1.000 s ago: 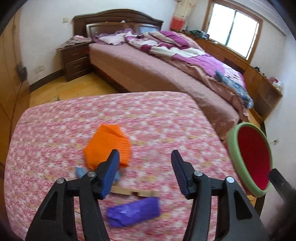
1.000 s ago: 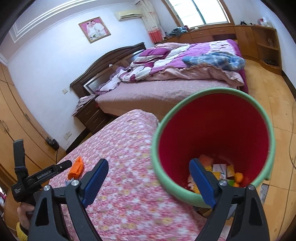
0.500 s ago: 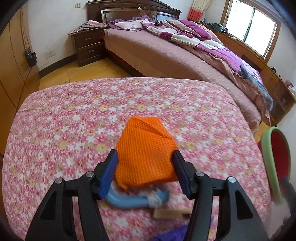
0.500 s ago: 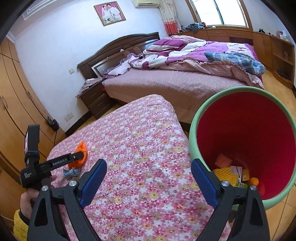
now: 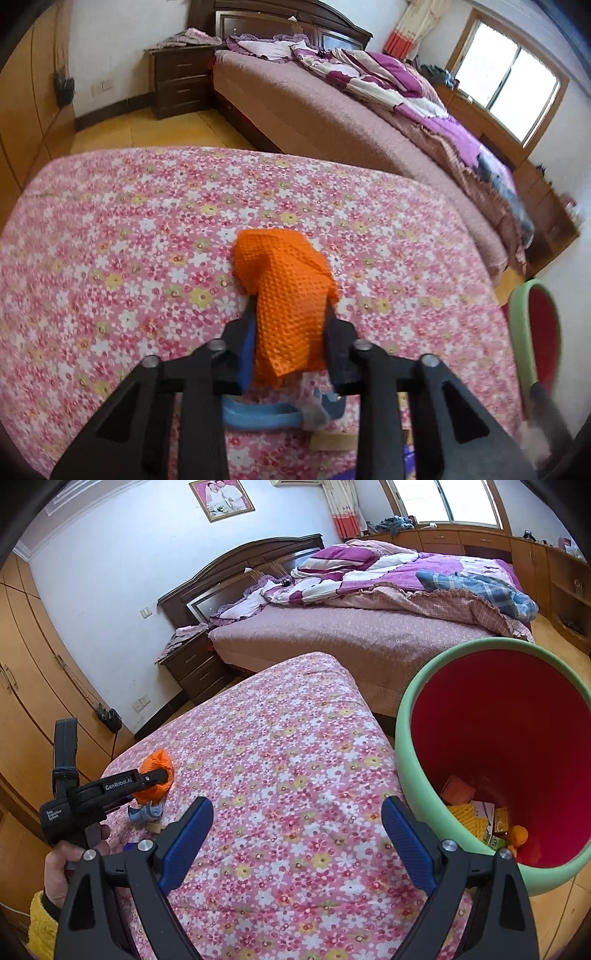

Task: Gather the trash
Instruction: 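Grasp the orange mesh bag with the left tool and lift it, then grasp the purple plastic bag with the right tool while the left tool holds the orange bag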

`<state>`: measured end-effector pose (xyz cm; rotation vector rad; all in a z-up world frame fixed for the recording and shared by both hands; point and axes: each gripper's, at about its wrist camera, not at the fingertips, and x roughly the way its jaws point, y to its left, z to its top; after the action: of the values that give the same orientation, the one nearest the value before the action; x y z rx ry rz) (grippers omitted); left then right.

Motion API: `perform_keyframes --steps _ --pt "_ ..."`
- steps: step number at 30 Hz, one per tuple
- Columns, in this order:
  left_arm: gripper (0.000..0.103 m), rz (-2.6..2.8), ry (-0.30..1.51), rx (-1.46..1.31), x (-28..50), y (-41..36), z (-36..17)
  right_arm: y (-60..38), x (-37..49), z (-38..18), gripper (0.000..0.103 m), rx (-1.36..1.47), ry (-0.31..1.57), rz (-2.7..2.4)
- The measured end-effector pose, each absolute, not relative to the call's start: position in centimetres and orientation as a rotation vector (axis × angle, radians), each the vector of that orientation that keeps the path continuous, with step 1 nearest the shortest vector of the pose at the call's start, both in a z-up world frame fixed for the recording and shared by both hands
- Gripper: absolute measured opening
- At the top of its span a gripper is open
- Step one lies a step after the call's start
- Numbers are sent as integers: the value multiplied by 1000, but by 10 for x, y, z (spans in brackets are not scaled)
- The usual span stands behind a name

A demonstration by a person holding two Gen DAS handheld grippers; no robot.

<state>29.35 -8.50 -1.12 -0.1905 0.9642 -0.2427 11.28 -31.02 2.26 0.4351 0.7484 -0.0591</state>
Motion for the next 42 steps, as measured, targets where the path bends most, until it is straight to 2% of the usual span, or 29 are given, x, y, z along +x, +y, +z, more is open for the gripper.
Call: perform_keyframes --steps 5,13,20,27,42 --pt "20 -262 935 -214 277 -73 1 -304 106 30 94 438 737 -51" --pt "20 -272 803 -250 231 -37 51 -281 96 44 94 423 723 -12" --pt "20 -222 774 -218 200 -7 72 -255 91 55 94 414 725 29" --pt "20 -131 774 -193 174 24 59 -220 89 56 94 376 747 67" --pt "20 -30 855 -201 157 60 6 -163 125 10 94 257 896 100"
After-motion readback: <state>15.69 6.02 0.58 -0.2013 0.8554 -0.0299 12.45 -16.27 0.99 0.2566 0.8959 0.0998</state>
